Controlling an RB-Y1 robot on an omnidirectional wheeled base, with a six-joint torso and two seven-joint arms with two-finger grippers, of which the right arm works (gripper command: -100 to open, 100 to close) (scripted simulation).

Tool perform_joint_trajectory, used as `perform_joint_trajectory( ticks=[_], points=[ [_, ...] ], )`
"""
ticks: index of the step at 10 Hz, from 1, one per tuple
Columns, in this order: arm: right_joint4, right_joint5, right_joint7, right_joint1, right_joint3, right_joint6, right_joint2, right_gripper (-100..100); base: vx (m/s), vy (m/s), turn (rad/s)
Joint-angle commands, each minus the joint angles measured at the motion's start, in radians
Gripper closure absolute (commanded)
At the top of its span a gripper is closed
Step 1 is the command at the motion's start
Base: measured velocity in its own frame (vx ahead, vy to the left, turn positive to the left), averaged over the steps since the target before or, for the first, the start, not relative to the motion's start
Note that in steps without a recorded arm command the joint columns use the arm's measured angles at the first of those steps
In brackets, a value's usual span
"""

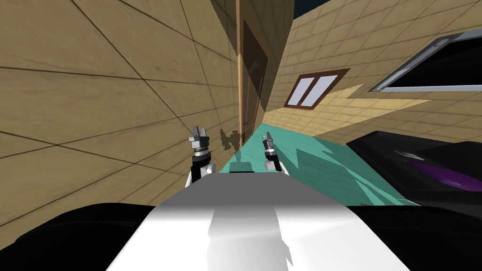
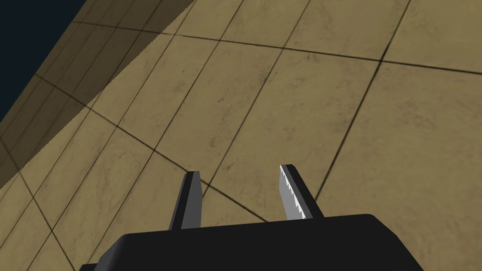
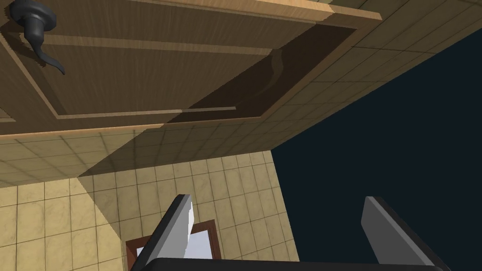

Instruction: Pull the door open

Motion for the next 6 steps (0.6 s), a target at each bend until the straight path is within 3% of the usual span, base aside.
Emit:
perform_joint_trajectory(
  ticks=[1, 2, 6],
  points=[
    [0.03, -0.001, -0.009, -0.01, 0.009, -0.009, -0.008, -100, 0.078, -0.053, 0.099],
    [0.071, -0.003, -0.021, -0.027, 0.018, -0.02, -0.019, -100, 0.116, -0.074, 0.19],
    [0.157, -0.007, -0.045, -0.063, 0.037, -0.042, -0.042, -100, 0.097, -0.083, 0.131]
  ],
)
